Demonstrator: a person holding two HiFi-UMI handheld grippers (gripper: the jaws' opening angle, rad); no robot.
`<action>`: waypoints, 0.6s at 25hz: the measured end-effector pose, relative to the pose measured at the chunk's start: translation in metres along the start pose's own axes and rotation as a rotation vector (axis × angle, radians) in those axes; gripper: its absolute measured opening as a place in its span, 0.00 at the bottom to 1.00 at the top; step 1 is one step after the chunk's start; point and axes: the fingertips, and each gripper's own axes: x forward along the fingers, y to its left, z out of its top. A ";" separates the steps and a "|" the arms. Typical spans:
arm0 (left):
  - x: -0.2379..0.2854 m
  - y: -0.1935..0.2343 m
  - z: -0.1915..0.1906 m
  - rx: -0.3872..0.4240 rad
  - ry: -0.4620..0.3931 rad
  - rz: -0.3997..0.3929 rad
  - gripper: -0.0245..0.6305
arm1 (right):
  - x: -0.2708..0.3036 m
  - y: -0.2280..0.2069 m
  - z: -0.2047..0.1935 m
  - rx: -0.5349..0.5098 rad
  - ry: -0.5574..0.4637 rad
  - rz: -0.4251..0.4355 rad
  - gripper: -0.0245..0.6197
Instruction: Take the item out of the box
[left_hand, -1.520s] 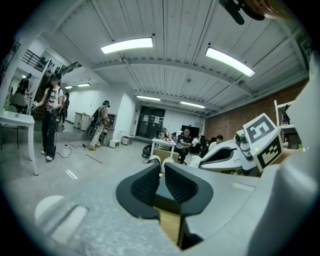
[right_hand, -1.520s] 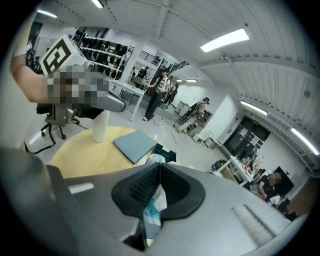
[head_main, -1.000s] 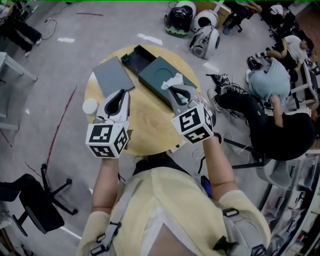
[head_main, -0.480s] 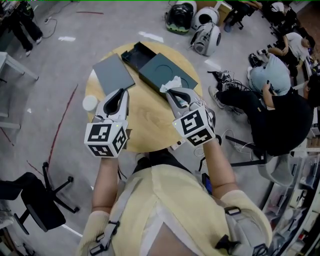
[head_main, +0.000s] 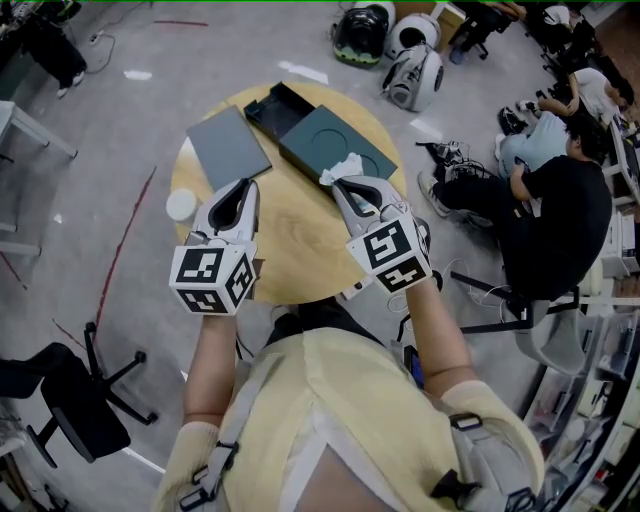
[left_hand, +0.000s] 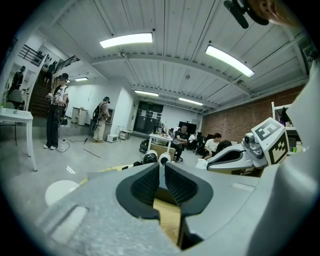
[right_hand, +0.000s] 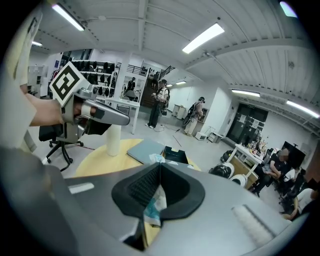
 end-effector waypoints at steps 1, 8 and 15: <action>0.000 0.000 0.000 -0.001 -0.001 0.003 0.08 | 0.000 0.000 0.001 -0.003 -0.001 0.001 0.05; -0.002 0.002 0.002 -0.008 -0.007 0.020 0.08 | 0.000 0.000 0.002 -0.005 -0.006 0.007 0.05; -0.001 0.007 0.006 -0.004 -0.008 0.023 0.08 | 0.007 -0.001 0.009 -0.005 -0.020 0.013 0.05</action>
